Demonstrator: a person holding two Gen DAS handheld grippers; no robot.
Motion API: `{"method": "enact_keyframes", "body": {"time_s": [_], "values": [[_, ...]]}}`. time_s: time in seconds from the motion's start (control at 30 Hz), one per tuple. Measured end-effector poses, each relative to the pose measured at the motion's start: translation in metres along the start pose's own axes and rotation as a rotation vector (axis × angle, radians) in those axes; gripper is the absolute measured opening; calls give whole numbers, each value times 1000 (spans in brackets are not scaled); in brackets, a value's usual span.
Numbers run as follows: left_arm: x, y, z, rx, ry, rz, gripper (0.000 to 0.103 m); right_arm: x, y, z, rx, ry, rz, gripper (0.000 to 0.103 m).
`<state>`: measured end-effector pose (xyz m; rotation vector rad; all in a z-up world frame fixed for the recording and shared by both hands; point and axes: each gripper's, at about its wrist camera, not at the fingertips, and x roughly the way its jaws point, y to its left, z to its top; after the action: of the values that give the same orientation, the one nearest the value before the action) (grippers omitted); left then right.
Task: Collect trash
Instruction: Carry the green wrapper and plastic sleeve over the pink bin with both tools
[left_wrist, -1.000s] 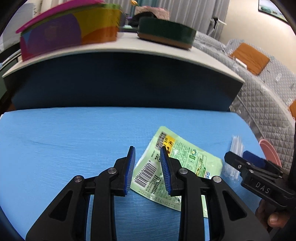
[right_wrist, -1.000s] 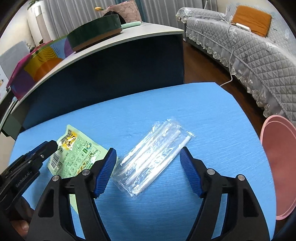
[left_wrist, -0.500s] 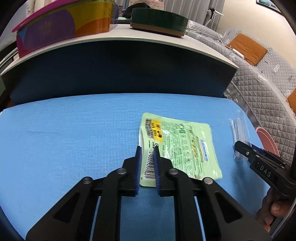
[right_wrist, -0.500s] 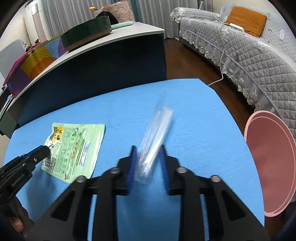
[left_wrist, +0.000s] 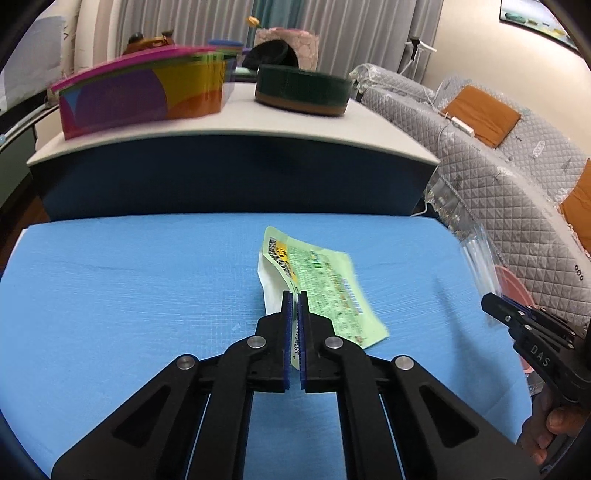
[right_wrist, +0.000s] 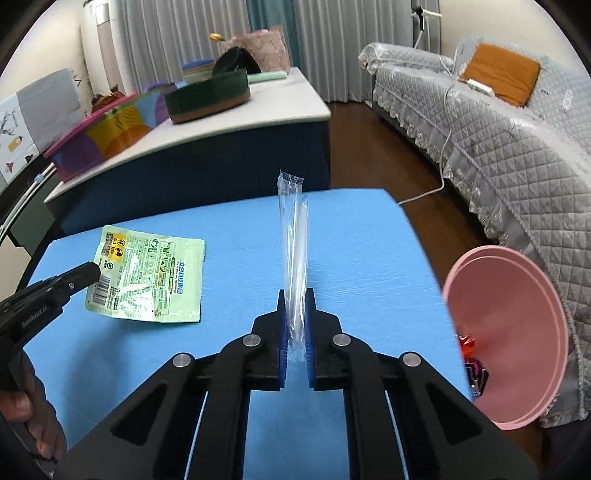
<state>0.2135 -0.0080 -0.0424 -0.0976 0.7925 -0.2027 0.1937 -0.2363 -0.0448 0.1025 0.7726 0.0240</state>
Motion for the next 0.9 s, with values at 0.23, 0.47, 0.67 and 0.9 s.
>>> {"method": "enact_keyframes", "body": {"time_s": [0.23,0.47,0.67,0.9], "values": [[-29,-15,2,30,-53,-8,0,-46,-14,2,0,-60,-1,8],[-51,-34,3,63,-97,-24,0,-92,-37,11,-3,-118,-3,8],[-61,-57,-1,109,-127,-37,0,-123,-58,20,-21,-153,3,8],[-64,-87,-5,147,-143,-40,0,-140,-100,23,-7,-185,-26,8]]}}
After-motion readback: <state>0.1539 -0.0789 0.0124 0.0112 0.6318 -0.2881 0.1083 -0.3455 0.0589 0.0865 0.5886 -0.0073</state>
